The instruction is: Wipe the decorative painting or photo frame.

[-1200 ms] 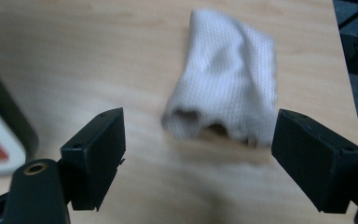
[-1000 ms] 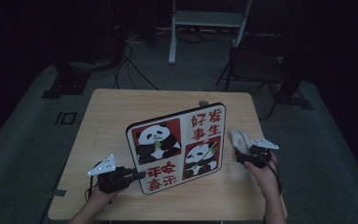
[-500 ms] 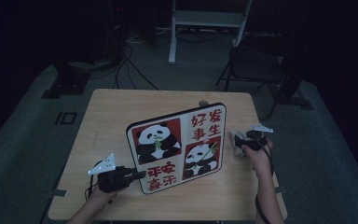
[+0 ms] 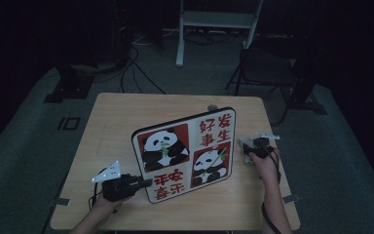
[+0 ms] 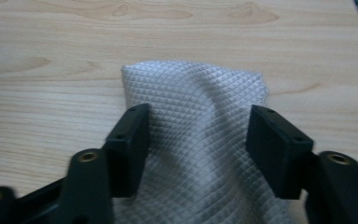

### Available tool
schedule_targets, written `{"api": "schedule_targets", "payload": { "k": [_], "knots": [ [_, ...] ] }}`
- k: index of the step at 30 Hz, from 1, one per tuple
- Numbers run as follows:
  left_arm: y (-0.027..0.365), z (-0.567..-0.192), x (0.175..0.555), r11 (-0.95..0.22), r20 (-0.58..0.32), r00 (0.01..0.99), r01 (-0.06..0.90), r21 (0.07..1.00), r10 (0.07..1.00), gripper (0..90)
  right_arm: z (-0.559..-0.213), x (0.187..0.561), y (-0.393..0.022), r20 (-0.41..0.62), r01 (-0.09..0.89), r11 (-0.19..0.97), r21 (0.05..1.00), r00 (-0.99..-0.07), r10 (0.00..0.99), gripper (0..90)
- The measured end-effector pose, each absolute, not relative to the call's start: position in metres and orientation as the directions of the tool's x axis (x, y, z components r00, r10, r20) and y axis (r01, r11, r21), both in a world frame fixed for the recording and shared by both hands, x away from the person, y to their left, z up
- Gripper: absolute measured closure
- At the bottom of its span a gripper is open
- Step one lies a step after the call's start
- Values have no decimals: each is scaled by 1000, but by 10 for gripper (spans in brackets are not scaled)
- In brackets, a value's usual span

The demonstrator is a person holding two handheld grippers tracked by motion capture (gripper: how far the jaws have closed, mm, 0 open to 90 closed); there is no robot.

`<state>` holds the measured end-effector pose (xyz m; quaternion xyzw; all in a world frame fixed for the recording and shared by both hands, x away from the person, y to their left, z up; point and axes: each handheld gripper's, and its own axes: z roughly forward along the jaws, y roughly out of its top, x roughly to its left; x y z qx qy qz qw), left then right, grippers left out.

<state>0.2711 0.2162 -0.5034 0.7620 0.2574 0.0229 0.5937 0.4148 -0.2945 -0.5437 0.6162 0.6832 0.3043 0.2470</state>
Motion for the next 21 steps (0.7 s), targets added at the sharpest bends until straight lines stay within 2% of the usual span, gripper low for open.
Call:
{"api": "schedule_targets", "payload": {
  "k": [1,4,5,7,13,21],
  "knots": [
    [216,-504,271,-161,-271,867,365,917,419,783,-544,414,-294,36,691,58,720,-122,992,428],
    [216,-504,270,-160,-270,867,364,918,419,785,-543,413,-292,48,690,75,720,-157,986,595],
    [215,-504,270,-160,-272,867,365,917,417,786,-542,413,-290,46,690,84,719,-168,985,683],
    [215,-503,270,-161,-272,868,364,917,415,789,-540,412,-285,40,692,97,715,-180,983,754],
    [214,-503,270,-159,-273,866,366,917,419,790,-530,406,-280,64,691,68,719,-164,984,778],
    [215,-504,270,-159,-274,866,366,917,418,790,-502,388,-284,86,632,59,773,-196,977,780]
  ]
}}
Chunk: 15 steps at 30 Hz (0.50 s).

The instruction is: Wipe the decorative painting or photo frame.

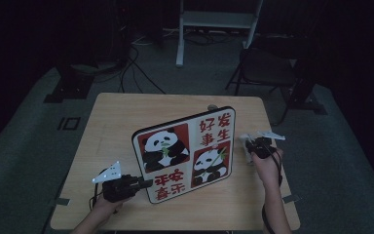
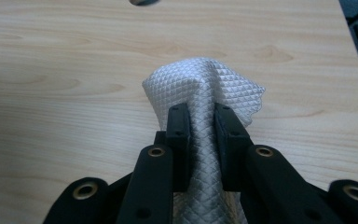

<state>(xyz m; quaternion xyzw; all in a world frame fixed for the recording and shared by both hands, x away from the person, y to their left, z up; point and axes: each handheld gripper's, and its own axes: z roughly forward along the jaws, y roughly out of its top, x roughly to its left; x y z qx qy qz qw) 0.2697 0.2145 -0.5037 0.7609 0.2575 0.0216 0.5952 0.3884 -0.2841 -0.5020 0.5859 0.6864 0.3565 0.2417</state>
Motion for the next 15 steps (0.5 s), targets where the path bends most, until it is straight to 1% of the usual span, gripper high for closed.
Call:
{"api": "schedule_targets", "payload": {
  "k": [7,15],
  "knots": [
    [215,-504,269,-161,-274,866,367,916,418,791,-474,373,-284,95,566,46,823,-217,972,781],
    [215,-503,269,-165,-273,867,368,915,417,794,-431,356,-278,93,480,48,876,-265,960,780]
  ]
}}
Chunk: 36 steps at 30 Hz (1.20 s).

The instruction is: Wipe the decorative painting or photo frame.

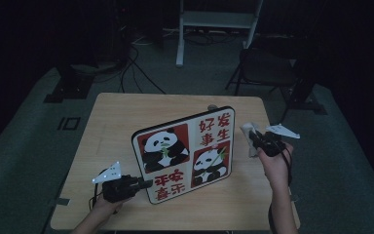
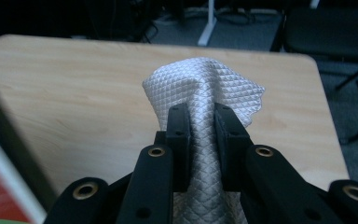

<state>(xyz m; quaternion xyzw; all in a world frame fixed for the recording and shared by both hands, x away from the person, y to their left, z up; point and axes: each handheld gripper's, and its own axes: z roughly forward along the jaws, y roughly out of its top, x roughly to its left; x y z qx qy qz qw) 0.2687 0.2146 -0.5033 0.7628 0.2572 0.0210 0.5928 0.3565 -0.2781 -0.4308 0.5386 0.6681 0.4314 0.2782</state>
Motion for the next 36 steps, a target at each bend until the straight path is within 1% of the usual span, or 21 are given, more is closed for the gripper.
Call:
{"api": "schedule_targets", "payload": {
  "k": [6,18,19,25,31,36],
  "knots": [
    [214,-503,268,-167,-273,866,369,914,418,794,-401,344,-271,80,407,49,912,-294,953,780],
    [214,-502,268,-173,-272,866,370,913,420,794,-357,326,-252,70,281,36,959,-359,931,779],
    [214,-502,268,-173,-271,866,369,913,420,795,-353,324,-250,57,268,45,962,-361,931,779],
    [214,-502,267,-174,-272,865,372,912,422,794,-339,320,-239,58,220,33,975,-395,917,779],
    [214,-502,267,-176,-271,865,372,912,423,795,-327,317,-224,57,168,21,986,-449,892,779],
    [214,-501,267,-178,-270,865,372,911,424,794,-324,318,-213,42,162,41,986,-476,879,779]
  ]
}}
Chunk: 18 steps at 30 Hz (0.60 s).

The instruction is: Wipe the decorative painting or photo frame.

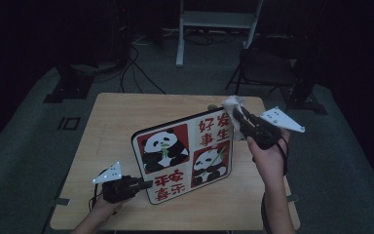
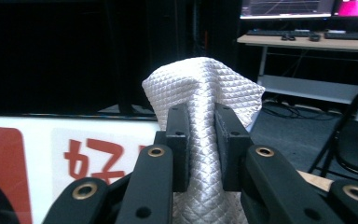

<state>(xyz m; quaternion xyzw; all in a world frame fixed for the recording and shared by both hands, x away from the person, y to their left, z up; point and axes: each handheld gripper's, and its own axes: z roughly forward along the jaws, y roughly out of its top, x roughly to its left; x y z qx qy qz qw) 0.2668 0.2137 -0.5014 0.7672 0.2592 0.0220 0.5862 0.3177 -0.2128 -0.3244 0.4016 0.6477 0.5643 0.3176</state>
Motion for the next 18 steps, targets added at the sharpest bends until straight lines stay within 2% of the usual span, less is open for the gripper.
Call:
{"api": "schedule_targets", "payload": {
  "k": [18],
  "knots": [
    [214,-502,267,-186,-265,876,362,913,404,795,-342,326,-197,-30,187,130,974,-462,886,778]
  ]
}}
